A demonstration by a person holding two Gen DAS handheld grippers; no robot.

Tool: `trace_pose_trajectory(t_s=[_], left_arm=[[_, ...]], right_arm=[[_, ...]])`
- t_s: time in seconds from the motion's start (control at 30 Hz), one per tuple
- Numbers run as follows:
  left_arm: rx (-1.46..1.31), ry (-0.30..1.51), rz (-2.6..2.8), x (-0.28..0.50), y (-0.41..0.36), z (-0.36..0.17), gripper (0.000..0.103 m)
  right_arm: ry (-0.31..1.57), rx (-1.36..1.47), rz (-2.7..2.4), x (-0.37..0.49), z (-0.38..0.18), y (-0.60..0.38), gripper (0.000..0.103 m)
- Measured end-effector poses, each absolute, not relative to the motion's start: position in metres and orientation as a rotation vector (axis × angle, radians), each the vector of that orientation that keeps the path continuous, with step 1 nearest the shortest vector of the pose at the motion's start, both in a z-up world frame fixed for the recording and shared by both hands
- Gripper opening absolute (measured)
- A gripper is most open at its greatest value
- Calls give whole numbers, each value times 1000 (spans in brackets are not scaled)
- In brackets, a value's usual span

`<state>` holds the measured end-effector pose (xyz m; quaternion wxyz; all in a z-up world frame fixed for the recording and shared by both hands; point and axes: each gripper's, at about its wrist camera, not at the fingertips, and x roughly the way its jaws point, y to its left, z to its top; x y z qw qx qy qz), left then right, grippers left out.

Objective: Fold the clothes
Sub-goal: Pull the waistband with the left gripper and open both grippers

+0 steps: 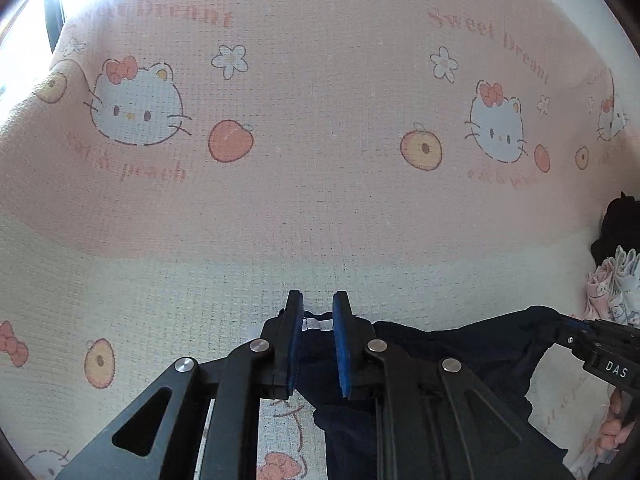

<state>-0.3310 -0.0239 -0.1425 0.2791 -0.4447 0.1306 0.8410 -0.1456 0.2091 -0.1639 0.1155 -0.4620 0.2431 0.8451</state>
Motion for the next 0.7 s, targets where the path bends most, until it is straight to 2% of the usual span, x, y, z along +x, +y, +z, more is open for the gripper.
trace_pose_trajectory(t_s=[0.2, 0.4, 0.43, 0.5, 0.53, 0.57, 0.7], left_arm=[[-1248, 237, 2202, -327, -54, -124, 13], [-1426, 156, 2025, -315, -61, -142, 14], [-1480, 142, 1993, -315, -61, -149, 17], [-1592, 93, 1943, -317, -61, -167, 31], [-1622, 55, 1937, -318, -62, -174, 44], [-1651, 16, 1931, -320, -63, -181, 48], [-1696, -26, 1936, -320, -61, -196, 48]], right_arm=[[599, -1361, 2524, -133, -137, 201, 14], [560, -1403, 2528, -119, -142, 196, 14], [562, -1411, 2517, -117, -146, 197, 14], [565, -1426, 2494, -114, -153, 198, 14], [566, -1434, 2483, -112, -156, 199, 14], [567, -1441, 2472, -110, -160, 200, 14], [643, -1428, 2400, -101, -175, 220, 14]])
